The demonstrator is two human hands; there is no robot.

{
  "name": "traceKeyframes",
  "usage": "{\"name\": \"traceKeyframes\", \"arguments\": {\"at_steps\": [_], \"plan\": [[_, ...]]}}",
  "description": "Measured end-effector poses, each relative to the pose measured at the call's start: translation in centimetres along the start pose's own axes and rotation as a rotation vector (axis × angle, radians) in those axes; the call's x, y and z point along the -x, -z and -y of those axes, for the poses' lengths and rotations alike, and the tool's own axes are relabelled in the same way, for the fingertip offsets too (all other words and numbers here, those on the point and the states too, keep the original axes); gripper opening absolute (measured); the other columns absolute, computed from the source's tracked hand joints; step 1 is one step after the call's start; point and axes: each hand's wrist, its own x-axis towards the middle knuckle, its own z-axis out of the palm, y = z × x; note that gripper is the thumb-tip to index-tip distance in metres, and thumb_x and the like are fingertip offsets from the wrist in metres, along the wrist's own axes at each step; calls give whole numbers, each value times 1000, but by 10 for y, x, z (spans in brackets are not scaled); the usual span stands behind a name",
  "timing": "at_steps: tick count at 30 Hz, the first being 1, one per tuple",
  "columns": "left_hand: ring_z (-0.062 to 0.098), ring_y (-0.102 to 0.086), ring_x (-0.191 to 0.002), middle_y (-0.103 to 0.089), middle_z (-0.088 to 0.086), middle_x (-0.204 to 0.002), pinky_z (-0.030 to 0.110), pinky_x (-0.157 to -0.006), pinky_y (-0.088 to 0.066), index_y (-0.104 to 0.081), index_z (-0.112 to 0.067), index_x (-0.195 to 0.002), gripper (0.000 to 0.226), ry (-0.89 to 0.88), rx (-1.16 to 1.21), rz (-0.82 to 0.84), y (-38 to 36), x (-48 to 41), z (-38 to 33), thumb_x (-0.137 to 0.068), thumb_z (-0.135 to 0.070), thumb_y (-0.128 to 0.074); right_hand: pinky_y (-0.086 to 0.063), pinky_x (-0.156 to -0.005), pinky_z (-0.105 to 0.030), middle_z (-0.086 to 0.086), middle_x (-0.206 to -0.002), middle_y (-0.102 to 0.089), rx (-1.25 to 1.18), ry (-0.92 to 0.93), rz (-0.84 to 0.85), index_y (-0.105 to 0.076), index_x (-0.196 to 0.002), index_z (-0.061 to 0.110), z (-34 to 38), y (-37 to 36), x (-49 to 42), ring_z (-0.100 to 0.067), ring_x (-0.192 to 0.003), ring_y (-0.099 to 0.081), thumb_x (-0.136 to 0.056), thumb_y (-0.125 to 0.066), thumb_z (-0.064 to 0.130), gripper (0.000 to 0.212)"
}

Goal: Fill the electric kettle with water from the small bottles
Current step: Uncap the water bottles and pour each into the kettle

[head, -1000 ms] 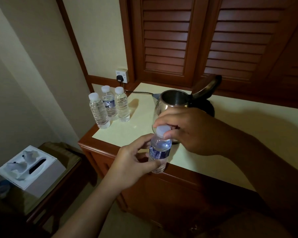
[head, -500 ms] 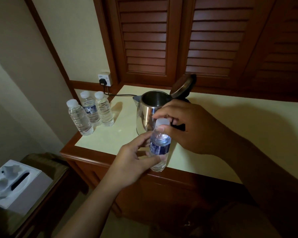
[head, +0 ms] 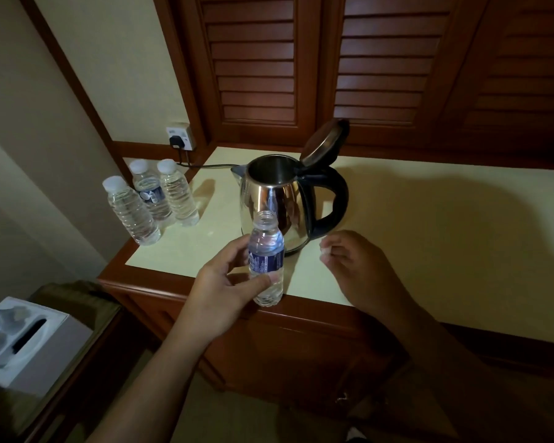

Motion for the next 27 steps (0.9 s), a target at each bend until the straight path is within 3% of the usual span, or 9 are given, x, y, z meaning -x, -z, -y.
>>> {"name": "traceKeyframes", "arguments": {"at_steps": [4, 7, 9, 12, 16, 18, 22, 25, 27], "plan": [[7, -65, -124, -72, -13, -128, 28, -99, -58, -62, -31, -139, 61, 18, 13, -19, 1, 2, 1, -84, -17, -84, -47, -79, -28, 15, -93, -62, 238, 10, -16, -60, -86, 29, -20, -17, 6, -3, -87, -59, -93, -67, 24, 11], [7, -64, -123, -71, -14, -126, 30, -96, -60, -61, -33, -137, 59, 10, 20, -47, 2, 1, -1, -85, -17, -84, -36, -87, -29, 17, -100, -67, 432, 39, 15, -62, -86, 32, -22, -22, 10, -7, -101, -58, -91, -70, 31, 9], [4, -63, -123, -69, -15, -128, 26, -92, -60, -60, -34, -138, 59, -4, 20, -87, 4, -2, -1, -87, -17, -83, -37, -92, -31, 16, -107, -67, 476, 75, -3, -64, -94, 30, -23, -24, 11, -10, -108, -58, -89, -72, 34, 10], [1, -57, -129, -65, -18, -134, 25, -98, -52, -56, -37, -142, 59, -61, -4, -134, 5, -6, -5, -91, -18, -79, -41, -103, -33, 7, -122, -64, 493, 76, -63, -62, -114, 22, -25, -26, 14, -15, -119, -57, -85, -74, 46, 39], [-12, -51, -127, -61, -23, -135, 25, -104, -44, -53, -40, -142, 59, -96, -69, -202, 11, -21, -13, -95, -10, -74, -12, -126, -44, -6, -163, -31, 619, -127, 98, -32, -154, 14, -27, -30, 13, -22, -152, -22, -86, -44, 79, 95], [-1, -49, -134, -56, -14, -144, 33, -113, -41, -50, -37, -147, 62, -139, -201, -234, 19, -33, -19, -95, -13, -74, 0, -127, -45, -6, -168, -14, 634, -158, 162, -16, -159, 13, -28, -31, 11, -20, -156, -7, -86, -30, 84, 103], [5, -44, -126, -49, -4, -136, 18, -105, -34, -47, -31, -150, 64, -241, -488, -277, 33, -55, -40, -96, -11, -72, 4, -126, -43, -6, -169, -6, 630, -160, 191, -8, -160, 12, -29, -30, 10, -18, -156, 0, -86, -22, 85, 105], [25, -45, -133, -48, 3, -140, 52, -110, -42, -42, -39, -151, 65, -259, -688, -309, 44, -74, -52, -97, -17, -70, 5, -126, -42, -5, -170, -5, 614, -152, 188, -9, -161, 13, -27, -29, 11, -17, -156, 2, -86, -23, 85, 104], [31, -43, -136, -47, 6, -146, 64, -110, -40, -39, -41, -152, 65, -258, -807, -321, 50, -88, -59, -97, -21, -69, 6, -126, -41, -3, -170, -4, 608, -154, 188, -9, -161, 15, -26, -28, 10, -16, -156, 3, -87, -24, 84, 102]]}}
